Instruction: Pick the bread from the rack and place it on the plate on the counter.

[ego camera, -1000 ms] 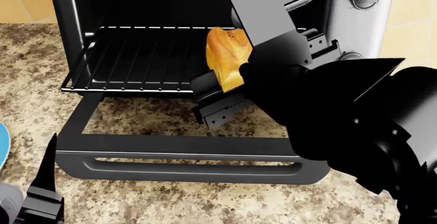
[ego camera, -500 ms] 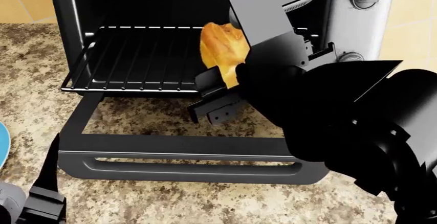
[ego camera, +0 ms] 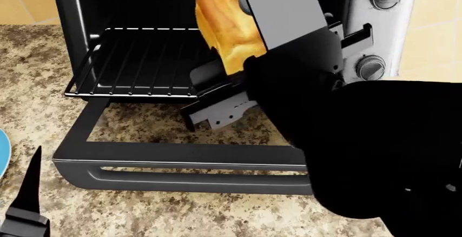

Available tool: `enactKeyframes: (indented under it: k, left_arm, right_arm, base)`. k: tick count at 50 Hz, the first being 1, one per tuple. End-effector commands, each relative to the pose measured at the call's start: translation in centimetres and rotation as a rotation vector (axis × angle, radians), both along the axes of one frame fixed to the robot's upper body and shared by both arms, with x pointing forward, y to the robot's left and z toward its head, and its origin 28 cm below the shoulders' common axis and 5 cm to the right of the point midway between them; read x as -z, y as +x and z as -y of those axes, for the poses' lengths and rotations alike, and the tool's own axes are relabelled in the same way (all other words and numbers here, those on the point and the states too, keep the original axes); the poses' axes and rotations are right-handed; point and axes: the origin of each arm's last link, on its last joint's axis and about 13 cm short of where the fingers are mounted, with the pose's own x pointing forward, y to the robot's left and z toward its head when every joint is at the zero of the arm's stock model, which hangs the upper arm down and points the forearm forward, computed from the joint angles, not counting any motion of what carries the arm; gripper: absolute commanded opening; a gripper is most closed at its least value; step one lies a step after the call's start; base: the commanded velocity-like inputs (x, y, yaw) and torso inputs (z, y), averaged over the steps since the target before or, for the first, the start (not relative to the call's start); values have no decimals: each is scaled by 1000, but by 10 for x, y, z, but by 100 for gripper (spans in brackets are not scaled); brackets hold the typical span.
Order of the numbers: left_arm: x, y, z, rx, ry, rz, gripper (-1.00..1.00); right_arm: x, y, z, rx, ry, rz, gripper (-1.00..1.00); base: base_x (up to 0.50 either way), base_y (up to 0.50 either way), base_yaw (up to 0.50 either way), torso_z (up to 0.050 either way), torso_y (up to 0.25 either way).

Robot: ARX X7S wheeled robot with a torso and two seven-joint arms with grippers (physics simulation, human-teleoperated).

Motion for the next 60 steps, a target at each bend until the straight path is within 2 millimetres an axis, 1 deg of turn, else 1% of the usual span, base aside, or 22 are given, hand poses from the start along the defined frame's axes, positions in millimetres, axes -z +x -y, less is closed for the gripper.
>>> enactKeyframes:
  k: [1, 4, 11, 17, 37, 58, 60]
  left_arm:
    - [-1, -5, -1, -12, -15, 24, 100]
    - [-2, -6, -1, -14, -13, 26, 100]
    - [-3, -6, -2, -18, -12, 34, 100]
    - [-5, -9, -4, -22, -9, 48, 100]
    - [-8, -12, -9, -37, -9, 69, 100]
    - [-8, -14, -10, -43, -12, 69, 100]
    - [-7, -14, -10, -43, -13, 66, 100]
  right_arm:
    - [0, -32, 0, -25, -8, 106, -100]
    - [0, -42, -2, -22, -18, 132, -100]
    - [1, -51, -1, -28, -27, 161, -100]
    - [-2, -56, -2, -25, -41, 188, -100]
    - [-13, -54, -9, -55, -30, 195, -100]
    - [-7, -51, -13, -86, -29, 151, -100]
    - [-5, -49, -15, -97, -47, 134, -100]
  base:
    - [0, 0, 0, 0, 0]
    - [0, 0, 0, 0, 0]
    - [0, 0, 0, 0, 0]
    - [-55, 469, 0, 0, 0]
    - [-64, 500, 0, 0, 0]
    - [-65, 500, 0, 0, 0]
    - [0, 0, 0, 0, 0]
